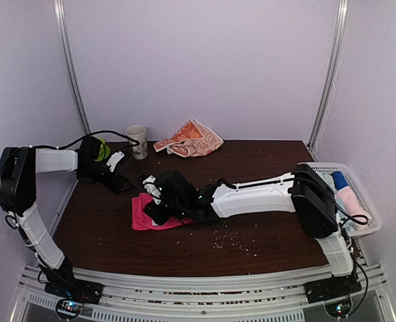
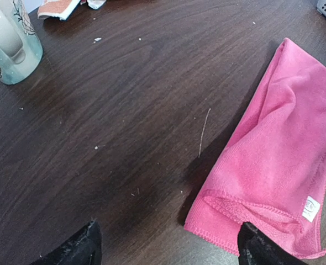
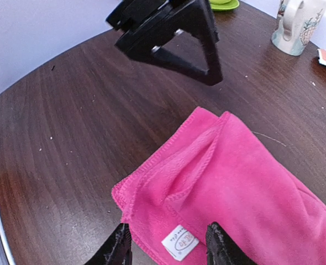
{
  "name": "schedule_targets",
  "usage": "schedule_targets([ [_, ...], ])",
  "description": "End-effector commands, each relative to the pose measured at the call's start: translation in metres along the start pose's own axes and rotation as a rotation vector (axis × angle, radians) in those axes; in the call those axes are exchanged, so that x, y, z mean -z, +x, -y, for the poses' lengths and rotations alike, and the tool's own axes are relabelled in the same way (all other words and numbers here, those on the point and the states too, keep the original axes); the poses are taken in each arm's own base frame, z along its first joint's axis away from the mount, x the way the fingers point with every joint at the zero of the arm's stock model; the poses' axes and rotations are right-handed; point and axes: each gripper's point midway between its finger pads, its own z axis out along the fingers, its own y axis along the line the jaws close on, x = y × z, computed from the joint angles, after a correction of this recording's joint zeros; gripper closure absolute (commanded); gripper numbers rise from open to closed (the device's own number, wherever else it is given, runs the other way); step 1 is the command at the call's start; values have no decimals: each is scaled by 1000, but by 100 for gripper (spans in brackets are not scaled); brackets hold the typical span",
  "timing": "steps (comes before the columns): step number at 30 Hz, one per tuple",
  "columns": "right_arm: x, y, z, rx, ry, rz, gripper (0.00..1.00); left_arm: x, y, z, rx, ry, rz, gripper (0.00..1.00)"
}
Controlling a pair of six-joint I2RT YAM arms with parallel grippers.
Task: Roll the towels
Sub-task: Smooth out the towel at the center of the board.
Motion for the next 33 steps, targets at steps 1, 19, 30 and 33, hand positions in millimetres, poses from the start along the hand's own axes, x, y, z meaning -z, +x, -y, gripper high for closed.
schedule_targets([
  [1, -13, 5, -5, 68, 74, -1, 54, 3, -10, 0, -28, -12, 59, 14],
  [19, -40, 35, -19, 136, 181, -36, 60, 11, -8, -5, -18, -55, 83, 12],
  [30, -52, 45, -14, 133, 247, -38, 66, 13, -7, -8, -3, -51, 90, 12],
  [33, -53, 46, -13, 135, 255, -36, 71, 13, -6, -8, -2, -49, 92, 12],
])
